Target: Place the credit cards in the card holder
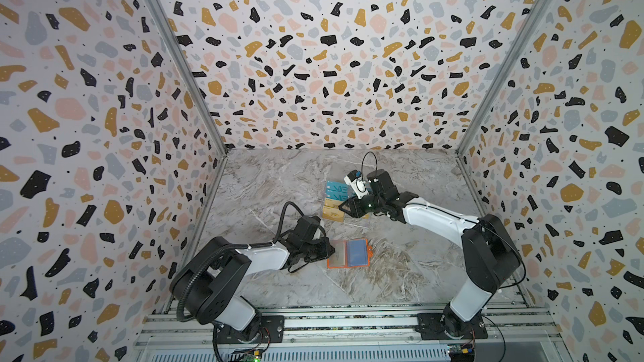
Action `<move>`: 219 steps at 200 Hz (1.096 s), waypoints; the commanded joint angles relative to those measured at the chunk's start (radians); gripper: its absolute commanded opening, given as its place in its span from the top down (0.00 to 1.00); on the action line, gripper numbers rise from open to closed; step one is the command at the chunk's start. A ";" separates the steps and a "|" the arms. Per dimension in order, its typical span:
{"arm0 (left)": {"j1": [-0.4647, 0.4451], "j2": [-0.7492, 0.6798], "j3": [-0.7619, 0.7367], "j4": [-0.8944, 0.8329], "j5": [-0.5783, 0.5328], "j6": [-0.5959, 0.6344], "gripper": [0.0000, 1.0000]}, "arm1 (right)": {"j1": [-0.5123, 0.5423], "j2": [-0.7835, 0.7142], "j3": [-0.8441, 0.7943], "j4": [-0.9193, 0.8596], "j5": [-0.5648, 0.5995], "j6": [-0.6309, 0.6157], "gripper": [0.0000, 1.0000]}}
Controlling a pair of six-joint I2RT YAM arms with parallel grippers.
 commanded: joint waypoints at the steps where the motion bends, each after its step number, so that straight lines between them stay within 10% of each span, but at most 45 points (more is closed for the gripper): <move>1: -0.006 -0.005 -0.024 -0.028 -0.028 0.014 0.86 | -0.019 0.065 0.084 -0.166 0.000 -0.133 0.61; 219: -0.005 -0.015 -0.032 -0.017 -0.014 0.002 0.84 | 0.079 0.346 0.392 -0.320 0.101 -0.346 0.64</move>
